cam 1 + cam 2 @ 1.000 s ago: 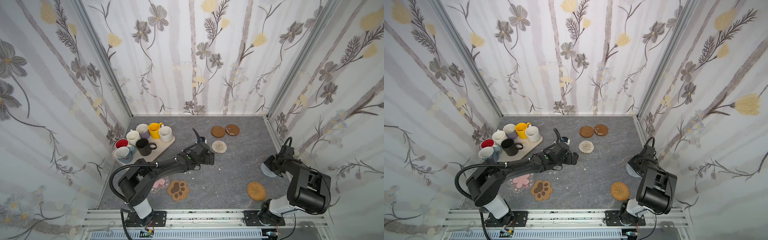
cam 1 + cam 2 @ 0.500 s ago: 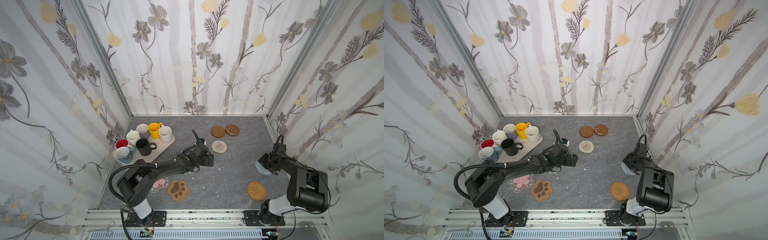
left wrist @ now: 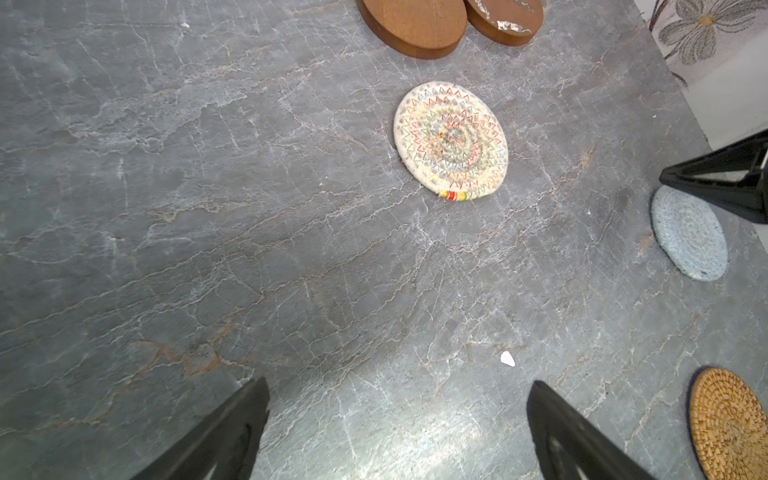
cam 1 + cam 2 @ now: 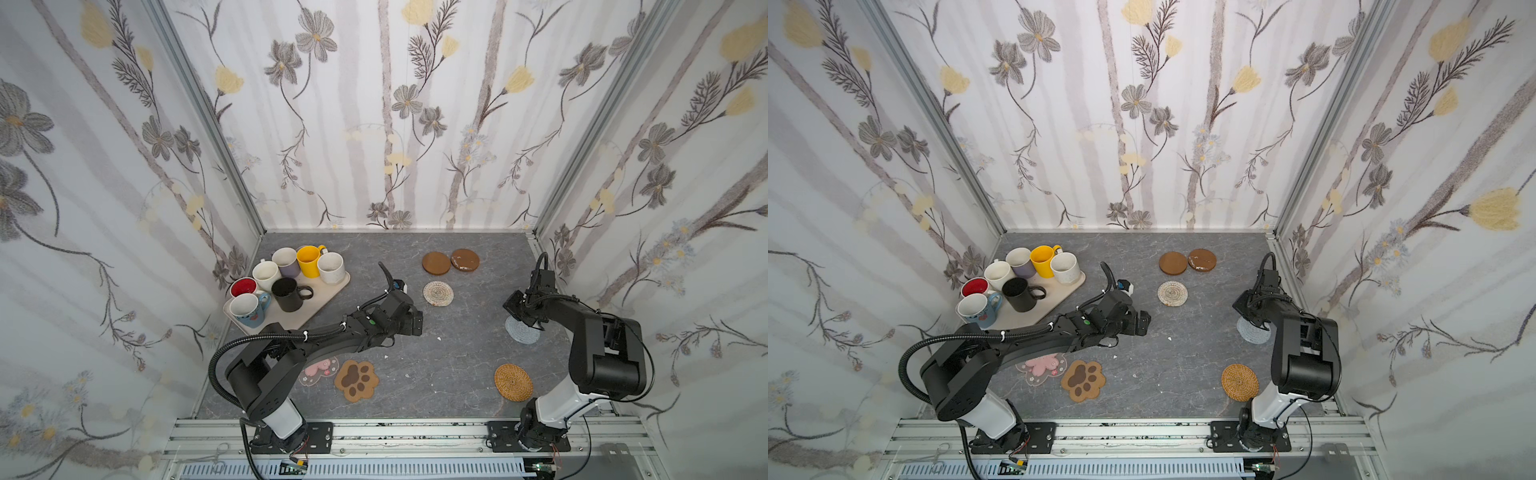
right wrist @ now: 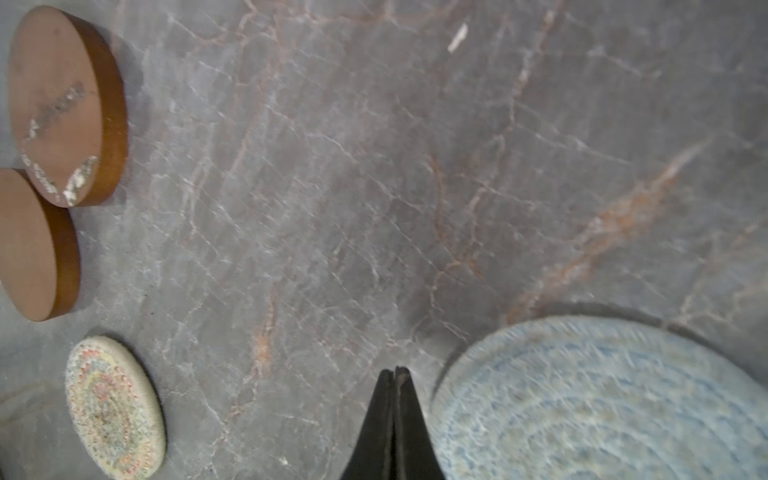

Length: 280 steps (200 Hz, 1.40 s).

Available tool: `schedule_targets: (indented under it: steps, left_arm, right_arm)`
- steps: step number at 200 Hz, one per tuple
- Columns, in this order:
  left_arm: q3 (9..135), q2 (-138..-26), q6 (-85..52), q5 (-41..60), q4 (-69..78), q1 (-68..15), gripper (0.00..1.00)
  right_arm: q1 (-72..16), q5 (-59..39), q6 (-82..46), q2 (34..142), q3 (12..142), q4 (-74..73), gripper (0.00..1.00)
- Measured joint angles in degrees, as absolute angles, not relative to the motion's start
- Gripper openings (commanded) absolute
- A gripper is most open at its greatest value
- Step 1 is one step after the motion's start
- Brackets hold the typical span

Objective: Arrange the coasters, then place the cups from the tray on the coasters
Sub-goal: 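Push the pale blue woven coaster with the right gripper toward the multicoloured coaster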

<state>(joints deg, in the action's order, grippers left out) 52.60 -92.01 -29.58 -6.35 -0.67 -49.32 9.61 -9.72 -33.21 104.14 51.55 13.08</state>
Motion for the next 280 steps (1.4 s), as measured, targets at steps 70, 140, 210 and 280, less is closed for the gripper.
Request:
schedule_targets:
  steps: [70, 140, 210, 280]
  left_arm:
    - [51.83, -90.43, -29.61, -7.25, -0.67, -48.99, 1.0]
    - [51.96, -90.72, -29.56, -6.98, -0.64, -48.95, 1.0]
    - [51.94, -91.05, -29.12, -6.83, -0.19, -48.95, 1.0]
    - [50.98, -90.98, -29.15, -6.87, 0.19, -48.07, 1.0]
  right_arm:
    - [10.87, -9.72, -30.81, 97.08, 49.08, 14.74, 0.0]
    - [17.61, -10.5, -29.04, 93.91, 40.47, 14.92, 0.0]
    - [17.28, -13.8, -28.32, 99.44, 40.66, 6.5, 0.0]
    - [11.27, -13.13, -26.57, 104.68, 47.53, 8.19, 0.0]
